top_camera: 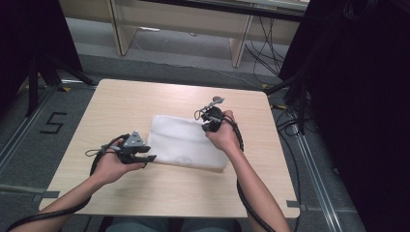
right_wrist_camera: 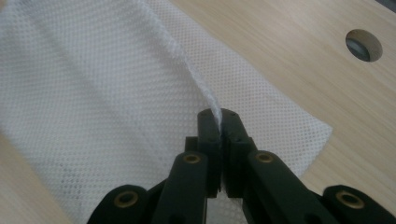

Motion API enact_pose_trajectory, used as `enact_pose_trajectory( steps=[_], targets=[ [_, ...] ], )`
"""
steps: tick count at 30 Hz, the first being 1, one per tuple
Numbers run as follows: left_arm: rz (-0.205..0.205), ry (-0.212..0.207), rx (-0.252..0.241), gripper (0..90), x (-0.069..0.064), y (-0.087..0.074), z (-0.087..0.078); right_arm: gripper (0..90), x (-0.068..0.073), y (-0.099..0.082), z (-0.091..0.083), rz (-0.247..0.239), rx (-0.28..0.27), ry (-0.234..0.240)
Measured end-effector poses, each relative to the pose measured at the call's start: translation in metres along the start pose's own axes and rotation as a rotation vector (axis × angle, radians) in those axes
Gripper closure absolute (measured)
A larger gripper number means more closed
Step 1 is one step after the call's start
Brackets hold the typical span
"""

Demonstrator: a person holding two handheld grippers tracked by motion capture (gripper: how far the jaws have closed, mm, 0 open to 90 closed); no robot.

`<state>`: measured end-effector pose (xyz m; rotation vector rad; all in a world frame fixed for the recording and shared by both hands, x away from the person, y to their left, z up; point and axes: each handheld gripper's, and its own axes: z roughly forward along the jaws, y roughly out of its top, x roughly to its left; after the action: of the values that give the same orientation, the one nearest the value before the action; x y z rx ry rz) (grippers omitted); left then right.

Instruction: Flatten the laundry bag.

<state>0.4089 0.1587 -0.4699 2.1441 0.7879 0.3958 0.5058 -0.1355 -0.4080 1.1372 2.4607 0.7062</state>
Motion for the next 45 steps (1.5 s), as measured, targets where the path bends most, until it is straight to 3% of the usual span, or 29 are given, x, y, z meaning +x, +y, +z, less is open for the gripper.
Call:
enact_pose_trajectory(
  steps=[5, 6, 7, 8, 10, 11, 12, 13, 14, 18, 25, 31, 32, 35, 39, 42, 45],
  targets=[
    [-0.053, 0.024, -0.015, 55.4, 0.007, -0.01, -0.019, 89.0, 0.011, -0.009, -0.017, -0.002, -0.037, 0.042],
    [-0.046, 0.028, -0.015, 55.4, 0.009, -0.011, -0.021, 89.0, 0.011, -0.009, -0.017, -0.002, -0.037, 0.042],
    [-0.07, 0.034, -0.018, 55.3, 0.009, -0.014, -0.024, 89.0, 0.013, -0.011, -0.019, -0.004, -0.043, 0.039],
    [-0.059, 0.038, -0.016, 55.2, 0.011, -0.016, -0.028, 89.1, 0.015, -0.012, -0.022, -0.011, -0.05, 0.044],
    [-0.085, 0.045, -0.021, 55.1, 0.012, -0.019, -0.031, 89.2, 0.019, -0.015, -0.026, -0.011, -0.056, 0.052],
    [-0.072, 0.053, -0.018, 55.1, 0.014, -0.021, -0.034, 89.3, 0.021, -0.016, -0.027, -0.009, -0.056, 0.055],
    [-0.079, 0.061, -0.016, 55.1, 0.015, -0.022, -0.036, 89.3, 0.024, -0.018, -0.031, -0.001, -0.05, 0.074],
    [-0.088, 0.067, -0.022, 55.1, 0.016, -0.023, -0.037, 89.2, 0.026, -0.02, -0.031, 0.002, -0.08, 0.076],
    [-0.092, 0.061, -0.012, 55.1, 0.017, -0.024, -0.04, 89.3, 0.027, -0.021, -0.034, -0.006, -0.063, 0.09],
    [-0.116, 0.094, -0.037, 55.1, 0.021, -0.025, -0.045, 89.3, 0.037, -0.027, -0.041, -0.002, -0.088, 0.102],
    [-0.11, 0.12, -0.023, 55.0, 0.023, -0.026, -0.042, 89.3, 0.054, -0.048, -0.056, -0.044, -0.109, 0.144],
    [-0.147, 0.137, -0.039, 53.9, 0.029, -0.026, -0.045, 89.2, 0.064, -0.063, -0.064, -0.076, -0.121, 0.192],
    [-0.153, 0.149, -0.046, 54.0, 0.029, -0.026, -0.045, 89.2, 0.065, -0.066, -0.064, -0.116, -0.135, 0.21],
    [-0.169, 0.156, -0.051, 54.0, 0.033, -0.028, -0.046, 89.2, 0.07, -0.074, -0.064, -0.129, -0.106, 0.242],
    [-0.173, 0.163, -0.057, 54.0, 0.035, -0.029, -0.047, 89.1, 0.08, -0.084, -0.064, -0.102, -0.077, 0.266],
    [-0.187, 0.156, -0.062, 54.0, 0.032, -0.029, -0.044, 89.0, 0.085, -0.091, -0.062, -0.126, -0.053, 0.286],
    [-0.147, 0.117, -0.039, 53.7, 0.027, -0.028, -0.04, 88.7, 0.091, -0.099, -0.059, -0.18, 0.002, 0.317]
  ],
)
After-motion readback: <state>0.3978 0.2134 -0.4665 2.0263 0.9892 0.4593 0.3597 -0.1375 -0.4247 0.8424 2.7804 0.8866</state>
